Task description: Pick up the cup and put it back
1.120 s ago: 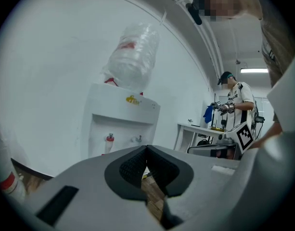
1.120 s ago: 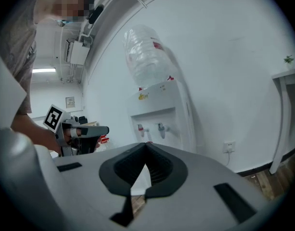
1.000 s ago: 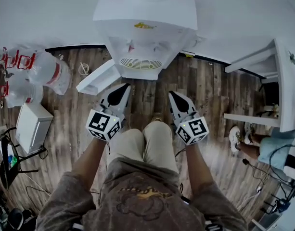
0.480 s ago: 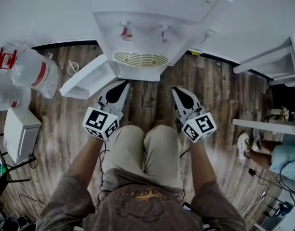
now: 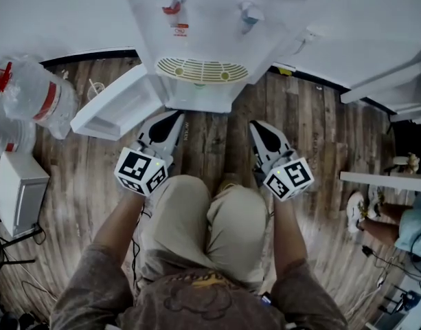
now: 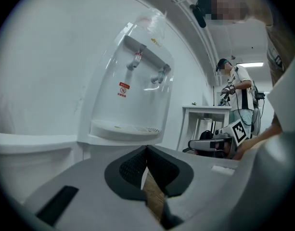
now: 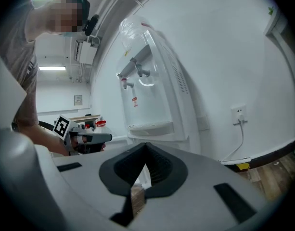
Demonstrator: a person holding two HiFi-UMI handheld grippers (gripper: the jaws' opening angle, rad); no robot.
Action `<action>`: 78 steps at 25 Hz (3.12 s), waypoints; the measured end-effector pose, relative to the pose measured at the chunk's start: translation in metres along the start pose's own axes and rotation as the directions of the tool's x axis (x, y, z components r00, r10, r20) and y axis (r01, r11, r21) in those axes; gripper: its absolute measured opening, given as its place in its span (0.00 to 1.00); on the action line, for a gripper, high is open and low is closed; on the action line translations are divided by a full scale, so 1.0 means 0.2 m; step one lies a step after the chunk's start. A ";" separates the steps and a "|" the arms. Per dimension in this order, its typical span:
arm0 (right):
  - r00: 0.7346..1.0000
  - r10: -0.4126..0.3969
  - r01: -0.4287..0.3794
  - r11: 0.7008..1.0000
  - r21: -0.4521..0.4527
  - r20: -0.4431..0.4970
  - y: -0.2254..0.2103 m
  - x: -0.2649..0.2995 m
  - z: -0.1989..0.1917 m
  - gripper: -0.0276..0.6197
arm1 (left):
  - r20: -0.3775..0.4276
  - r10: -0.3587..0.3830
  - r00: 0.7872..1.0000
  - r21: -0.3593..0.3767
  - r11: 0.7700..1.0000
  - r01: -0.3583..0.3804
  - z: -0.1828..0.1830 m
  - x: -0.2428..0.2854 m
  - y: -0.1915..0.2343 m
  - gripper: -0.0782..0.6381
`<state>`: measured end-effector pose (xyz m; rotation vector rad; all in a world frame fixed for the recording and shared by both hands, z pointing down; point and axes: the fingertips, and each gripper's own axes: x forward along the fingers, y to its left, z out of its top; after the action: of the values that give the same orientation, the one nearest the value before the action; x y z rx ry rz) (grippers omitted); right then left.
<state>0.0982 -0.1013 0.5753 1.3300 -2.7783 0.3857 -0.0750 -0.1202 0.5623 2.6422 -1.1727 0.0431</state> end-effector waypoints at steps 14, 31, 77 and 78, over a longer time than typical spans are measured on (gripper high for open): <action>1.000 0.018 -0.018 1.000 -0.017 0.005 0.08 0.00 -0.15 0.05 | 0.020 0.007 1.000 0.003 1.000 -0.007 -0.19 -0.04 -0.01 0.11; 1.000 0.030 -0.030 1.000 -0.009 -0.001 0.10 0.03 -0.18 0.05 | 0.037 0.047 0.998 -0.007 0.999 -0.047 -0.28 0.00 0.10 0.51; 0.995 0.088 -0.082 0.991 0.106 -0.052 0.07 -0.15 -0.32 0.05 | -0.209 0.280 0.937 0.014 0.959 -0.284 -1.36 1.22 0.85 0.68; 0.995 0.087 -0.081 0.991 0.109 -0.054 0.06 -0.15 -0.32 0.05 | -0.210 0.284 0.935 0.020 0.958 -0.286 -1.36 1.23 0.85 0.68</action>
<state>0.1023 -0.0556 0.6307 1.2027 -2.8078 0.5749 -0.0134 -0.3433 0.8938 2.3642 -1.4620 0.3602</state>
